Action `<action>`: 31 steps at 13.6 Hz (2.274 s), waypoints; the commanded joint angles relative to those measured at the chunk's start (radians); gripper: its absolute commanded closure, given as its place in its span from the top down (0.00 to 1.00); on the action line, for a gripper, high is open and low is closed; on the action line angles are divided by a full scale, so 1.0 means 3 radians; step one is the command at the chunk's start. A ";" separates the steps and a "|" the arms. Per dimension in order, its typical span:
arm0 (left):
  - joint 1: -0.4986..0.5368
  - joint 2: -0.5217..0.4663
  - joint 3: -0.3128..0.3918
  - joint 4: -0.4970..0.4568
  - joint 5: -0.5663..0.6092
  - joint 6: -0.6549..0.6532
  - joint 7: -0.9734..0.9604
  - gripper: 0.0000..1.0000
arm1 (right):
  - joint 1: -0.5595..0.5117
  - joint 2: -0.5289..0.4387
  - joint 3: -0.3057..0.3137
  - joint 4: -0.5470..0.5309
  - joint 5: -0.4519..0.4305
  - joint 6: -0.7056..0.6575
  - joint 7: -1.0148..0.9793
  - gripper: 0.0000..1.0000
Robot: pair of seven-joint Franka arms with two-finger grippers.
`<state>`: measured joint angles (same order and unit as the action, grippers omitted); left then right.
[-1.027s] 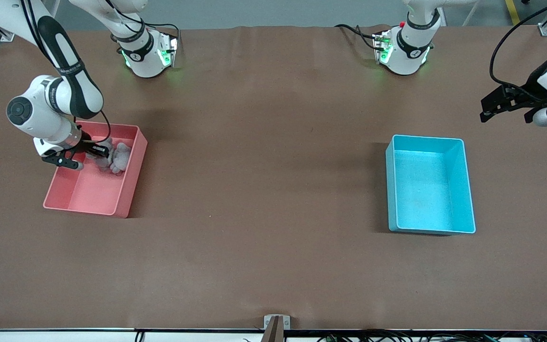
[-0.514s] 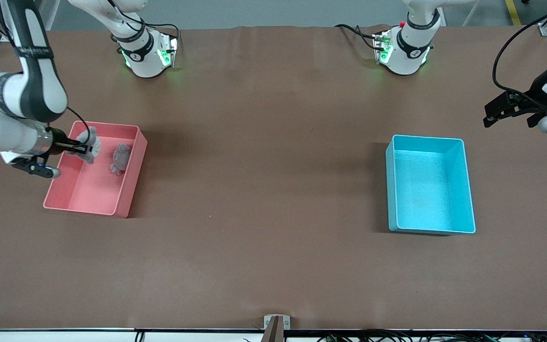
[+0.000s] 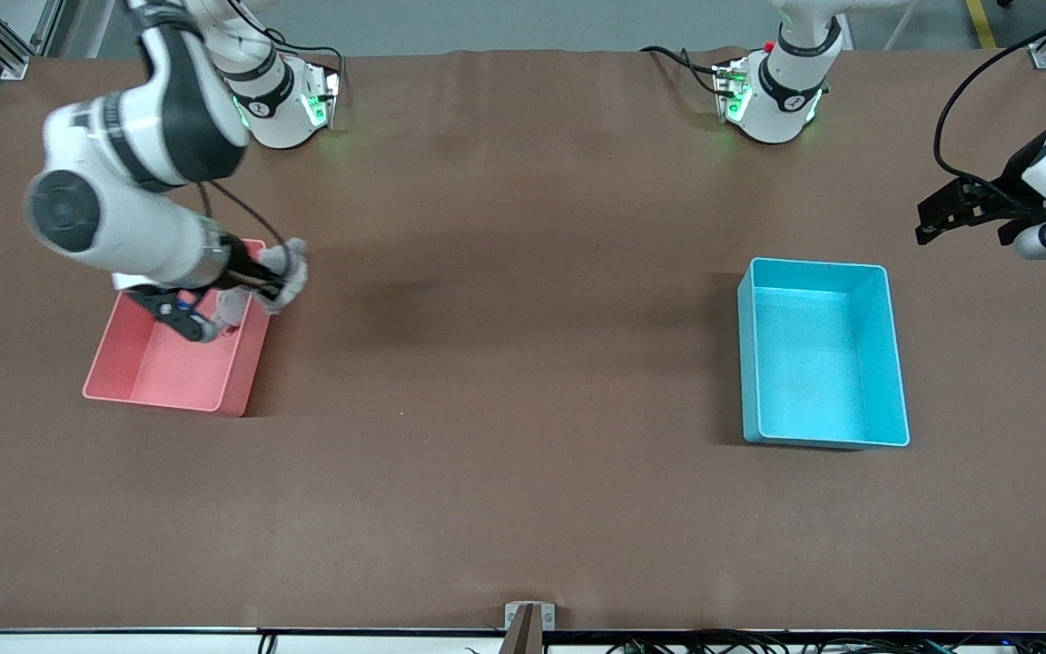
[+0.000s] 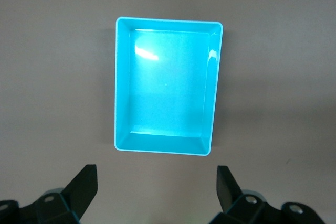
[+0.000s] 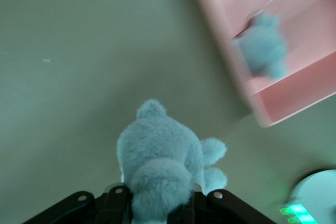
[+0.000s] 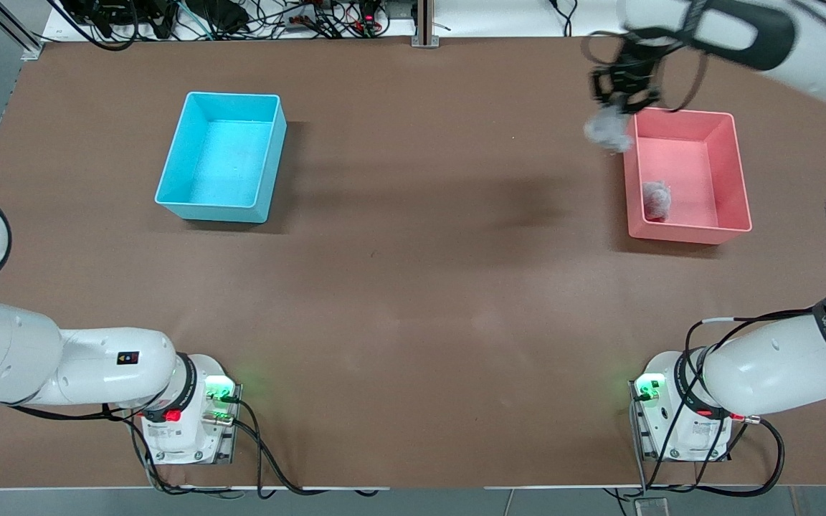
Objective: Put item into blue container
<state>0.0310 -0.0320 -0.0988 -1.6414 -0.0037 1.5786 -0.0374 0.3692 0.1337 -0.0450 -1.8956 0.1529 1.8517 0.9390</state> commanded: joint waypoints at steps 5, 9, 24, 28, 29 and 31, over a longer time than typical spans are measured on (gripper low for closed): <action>-0.0016 0.0030 -0.0029 -0.0572 -0.0294 0.0571 -0.0120 1.00 | 0.1054 0.1618 -0.0054 0.1213 0.0037 0.0940 0.1936 0.00; -0.0098 0.0305 -0.0242 -0.0619 -0.0361 0.0740 -0.0554 1.00 | 0.1249 0.2034 -0.0055 0.1487 0.0037 0.1240 0.2213 0.03; -0.1084 0.1614 -0.0668 -0.0313 -0.0330 0.2090 -0.3539 1.00 | 0.0525 0.1218 -0.0090 0.1309 -0.0075 -0.0005 0.0621 1.00; -0.1483 0.2110 -0.0658 0.0106 -0.0320 0.2382 -0.4495 1.00 | -0.0139 0.0471 -0.0095 0.0440 -0.0238 0.0010 -0.0713 1.00; -0.1575 0.2222 -0.0642 0.0204 -0.0320 0.2453 -0.4685 1.00 | -0.0313 0.0333 -0.0095 0.0297 -0.0244 0.0010 -0.0980 1.00; -0.1708 0.2422 -0.0632 0.0312 -0.0320 0.2683 -0.4987 1.00 | -0.0712 0.0128 -0.0095 0.0036 -0.0244 0.0020 -0.1567 1.00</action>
<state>-0.4491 0.6237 -0.2978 -1.6185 -0.0997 2.3460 -1.4577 0.2541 0.2808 -0.1001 -1.7425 0.0923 1.8236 0.6033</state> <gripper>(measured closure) 0.000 0.000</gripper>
